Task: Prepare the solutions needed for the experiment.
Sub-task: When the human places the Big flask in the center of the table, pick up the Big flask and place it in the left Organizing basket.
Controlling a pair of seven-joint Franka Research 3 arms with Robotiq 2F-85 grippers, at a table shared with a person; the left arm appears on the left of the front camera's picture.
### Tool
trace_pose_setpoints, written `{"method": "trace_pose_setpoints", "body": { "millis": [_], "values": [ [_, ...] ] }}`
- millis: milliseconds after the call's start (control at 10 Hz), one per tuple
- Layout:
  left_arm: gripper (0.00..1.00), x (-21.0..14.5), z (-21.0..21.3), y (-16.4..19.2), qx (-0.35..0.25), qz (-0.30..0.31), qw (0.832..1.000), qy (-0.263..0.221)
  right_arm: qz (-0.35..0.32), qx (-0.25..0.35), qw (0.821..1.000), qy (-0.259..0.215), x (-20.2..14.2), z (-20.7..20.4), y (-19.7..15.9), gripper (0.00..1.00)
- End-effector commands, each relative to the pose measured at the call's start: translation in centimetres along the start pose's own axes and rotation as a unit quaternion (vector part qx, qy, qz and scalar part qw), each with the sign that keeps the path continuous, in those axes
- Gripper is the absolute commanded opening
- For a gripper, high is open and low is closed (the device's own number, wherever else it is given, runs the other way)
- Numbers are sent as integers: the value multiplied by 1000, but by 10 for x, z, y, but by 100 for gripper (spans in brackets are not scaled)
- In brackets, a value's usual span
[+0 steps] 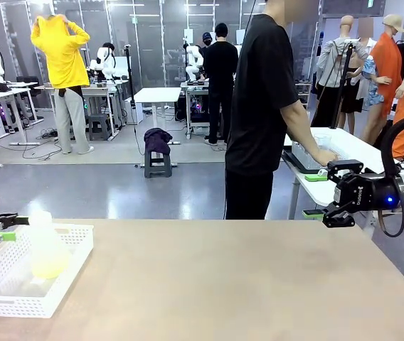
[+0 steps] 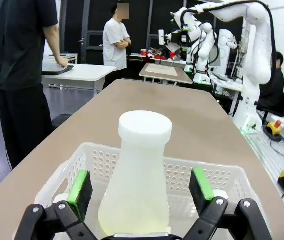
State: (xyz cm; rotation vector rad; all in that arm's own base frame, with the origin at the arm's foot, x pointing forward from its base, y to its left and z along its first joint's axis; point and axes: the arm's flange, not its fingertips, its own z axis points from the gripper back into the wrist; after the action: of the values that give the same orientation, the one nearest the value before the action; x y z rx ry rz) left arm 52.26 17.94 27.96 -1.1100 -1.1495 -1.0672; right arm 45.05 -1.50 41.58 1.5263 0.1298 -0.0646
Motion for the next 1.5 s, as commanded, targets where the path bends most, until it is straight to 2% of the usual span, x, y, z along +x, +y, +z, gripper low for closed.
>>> {"method": "trace_pose_setpoints", "body": {
  "millis": [0,100,200,300,400,500,700,900,1400],
  "values": [
    [100,12,24,-10,5,122,992,-15,1,2,1000,2,0,-1,1,84],
    [100,14,30,-20,21,193,981,2,1,2,1000,2,0,-1,1,84],
    [100,20,32,-28,-13,250,968,6,1,2,1000,2,0,-1,1,84],
    [100,26,34,-31,-33,326,945,11,1,2,1000,2,0,-1,1,84],
    [100,33,33,-38,-53,400,915,15,1,2,1000,2,0,-1,1,84],
    [100,42,30,-47,-53,442,895,12,1,2,1000,2,0,-1,1,84],
    [100,68,19,-80,-75,487,870,-2,1,2,1000,2,0,-1,1,84],
    [100,84,6,-100,-79,498,863,13,1,2,1000,2,0,-1,1,84],
    [100,120,-13,-120,-67,540,838,32,1,2,1000,2,0,-1,1,84]
  ]
}}
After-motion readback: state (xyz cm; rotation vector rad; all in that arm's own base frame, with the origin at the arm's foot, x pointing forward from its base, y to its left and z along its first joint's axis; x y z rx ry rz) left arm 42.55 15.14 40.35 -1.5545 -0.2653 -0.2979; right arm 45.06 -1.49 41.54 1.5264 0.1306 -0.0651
